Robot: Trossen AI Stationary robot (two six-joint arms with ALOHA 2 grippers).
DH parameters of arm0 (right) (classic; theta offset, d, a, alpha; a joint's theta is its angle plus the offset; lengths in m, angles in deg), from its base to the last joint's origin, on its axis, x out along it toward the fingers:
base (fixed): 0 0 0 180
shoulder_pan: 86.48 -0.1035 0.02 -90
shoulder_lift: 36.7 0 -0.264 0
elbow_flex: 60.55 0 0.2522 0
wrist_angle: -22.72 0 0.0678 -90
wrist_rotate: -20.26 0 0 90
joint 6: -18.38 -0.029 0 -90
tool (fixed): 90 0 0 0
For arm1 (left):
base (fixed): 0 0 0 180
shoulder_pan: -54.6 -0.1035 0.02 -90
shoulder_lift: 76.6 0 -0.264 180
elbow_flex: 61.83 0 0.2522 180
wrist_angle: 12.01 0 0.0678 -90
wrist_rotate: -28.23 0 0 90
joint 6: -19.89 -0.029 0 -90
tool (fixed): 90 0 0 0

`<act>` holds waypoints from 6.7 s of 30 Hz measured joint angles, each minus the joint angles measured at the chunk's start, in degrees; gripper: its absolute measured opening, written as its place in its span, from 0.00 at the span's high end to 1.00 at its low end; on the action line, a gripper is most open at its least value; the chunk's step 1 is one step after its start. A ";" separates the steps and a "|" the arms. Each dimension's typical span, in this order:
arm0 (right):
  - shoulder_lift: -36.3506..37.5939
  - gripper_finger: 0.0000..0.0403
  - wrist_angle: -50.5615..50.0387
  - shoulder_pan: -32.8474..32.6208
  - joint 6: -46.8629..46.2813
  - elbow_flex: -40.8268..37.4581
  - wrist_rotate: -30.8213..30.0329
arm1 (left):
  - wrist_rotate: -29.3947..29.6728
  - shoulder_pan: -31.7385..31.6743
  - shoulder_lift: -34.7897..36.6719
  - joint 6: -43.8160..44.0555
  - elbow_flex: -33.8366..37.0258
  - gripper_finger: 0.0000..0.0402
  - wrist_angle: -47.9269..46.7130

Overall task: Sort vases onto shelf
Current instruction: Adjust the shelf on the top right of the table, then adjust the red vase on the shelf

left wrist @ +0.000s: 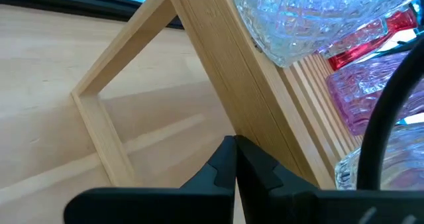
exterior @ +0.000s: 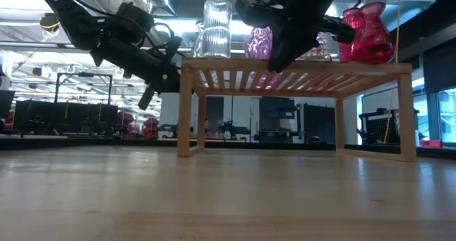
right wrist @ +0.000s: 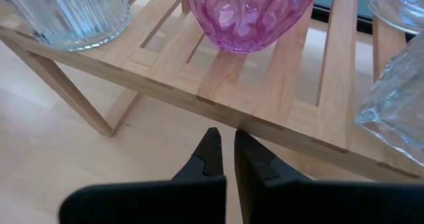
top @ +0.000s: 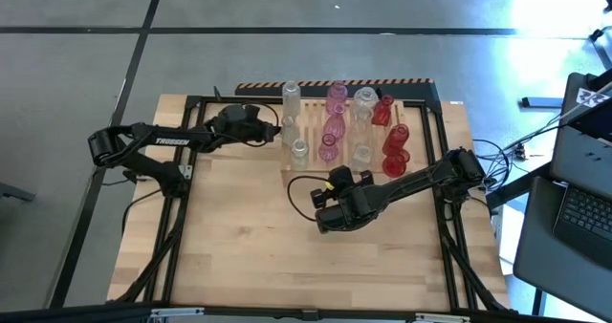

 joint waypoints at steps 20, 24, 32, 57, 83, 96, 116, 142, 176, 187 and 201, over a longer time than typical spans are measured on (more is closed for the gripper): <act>0.00 1.00 -3.17 3.51 1.12 0.00 -0.62 | 1.96 0.22 -0.03 1.81 -0.02 1.00 3.33; 0.00 1.00 -3.16 4.50 1.71 0.00 -0.87 | 2.05 0.22 -0.03 1.84 -0.07 1.00 3.36; 0.00 1.00 -2.88 6.37 2.97 0.00 -1.10 | 2.27 0.22 -0.03 2.28 -0.07 1.00 3.44; 0.00 1.00 -2.83 6.29 3.04 0.02 -1.29 | 11.65 5.65 -0.01 3.63 -0.07 1.00 4.70; -0.09 1.00 3.44 7.90 13.42 0.11 -0.87 | 8.81 9.94 -6.68 5.49 -2.27 1.00 10.55; -0.17 1.00 3.68 10.06 14.94 0.11 -2.09 | 9.33 10.36 -6.27 4.59 -2.38 1.00 3.34; -0.17 1.00 2.88 9.98 14.95 0.07 -3.43 | 12.34 9.70 -6.26 1.86 -2.27 1.00 -8.03; 20.71 1.00 -23.10 -11.29 37.06 20.99 -20.29 | -5.93 1.61 20.98 -3.37 -2.29 1.00 -1.61; 70.82 1.00 84.25 -0.52 105.09 -43.90 15.94 | 6.89 24.12 39.99 -19.52 -2.29 1.00 11.28; 99.61 1.00 72.86 -0.52 108.22 -53.67 23.67 | 18.63 24.09 56.88 -25.97 -2.27 1.00 -18.04; 109.18 1.00 47.38 -0.48 105.27 -50.63 25.13 | 22.60 24.09 68.64 -20.32 13.07 1.00 -16.60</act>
